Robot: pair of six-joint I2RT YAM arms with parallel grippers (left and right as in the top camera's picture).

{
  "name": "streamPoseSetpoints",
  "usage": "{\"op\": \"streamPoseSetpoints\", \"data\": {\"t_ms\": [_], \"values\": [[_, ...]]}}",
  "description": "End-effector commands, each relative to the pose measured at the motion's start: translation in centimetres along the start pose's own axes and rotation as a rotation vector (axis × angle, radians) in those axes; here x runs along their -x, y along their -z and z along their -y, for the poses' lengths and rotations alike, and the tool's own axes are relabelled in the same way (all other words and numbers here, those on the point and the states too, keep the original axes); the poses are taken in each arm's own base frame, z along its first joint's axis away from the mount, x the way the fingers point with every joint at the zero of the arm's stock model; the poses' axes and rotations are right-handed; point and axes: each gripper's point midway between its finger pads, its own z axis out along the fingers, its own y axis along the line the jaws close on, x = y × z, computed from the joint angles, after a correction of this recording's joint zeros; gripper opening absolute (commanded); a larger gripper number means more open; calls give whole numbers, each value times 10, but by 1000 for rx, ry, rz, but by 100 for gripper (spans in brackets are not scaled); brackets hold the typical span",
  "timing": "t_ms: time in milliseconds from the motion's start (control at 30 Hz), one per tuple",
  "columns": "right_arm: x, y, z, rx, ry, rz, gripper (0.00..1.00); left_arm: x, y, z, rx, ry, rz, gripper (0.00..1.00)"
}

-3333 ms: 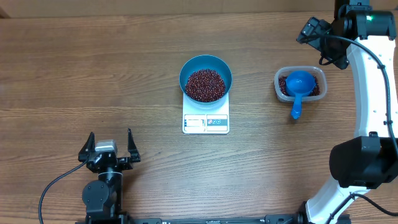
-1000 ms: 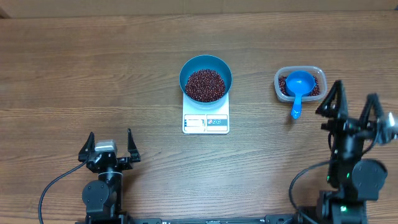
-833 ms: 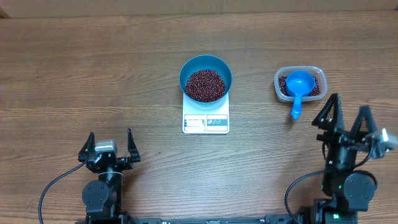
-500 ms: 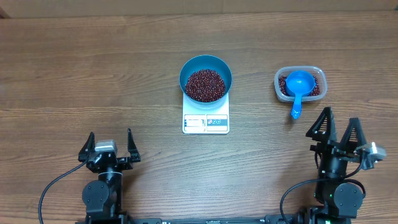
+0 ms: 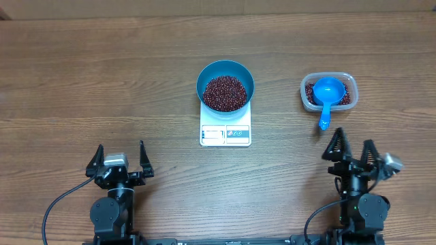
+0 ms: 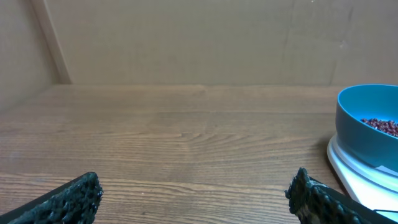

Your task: Scoop item into bowl and weigh 150g on scale

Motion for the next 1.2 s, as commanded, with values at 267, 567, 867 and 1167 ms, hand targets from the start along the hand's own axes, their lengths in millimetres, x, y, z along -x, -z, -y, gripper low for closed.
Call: {"op": "streamPoseSetpoints", "data": {"t_ms": [267,567,867,1167], "values": [[-12,1,-15,102,293,-40,100,1,0,-3,18,13,8,99],[-12,1,-14,100,294,-39,100,1,0,-3,18,13,9,99],[-12,1,-15,103,298,-39,100,1,0,-3,18,13,9,99],[-13,1,-18,124,376,-39,100,1,0,-3,18,13,9,100]]}}
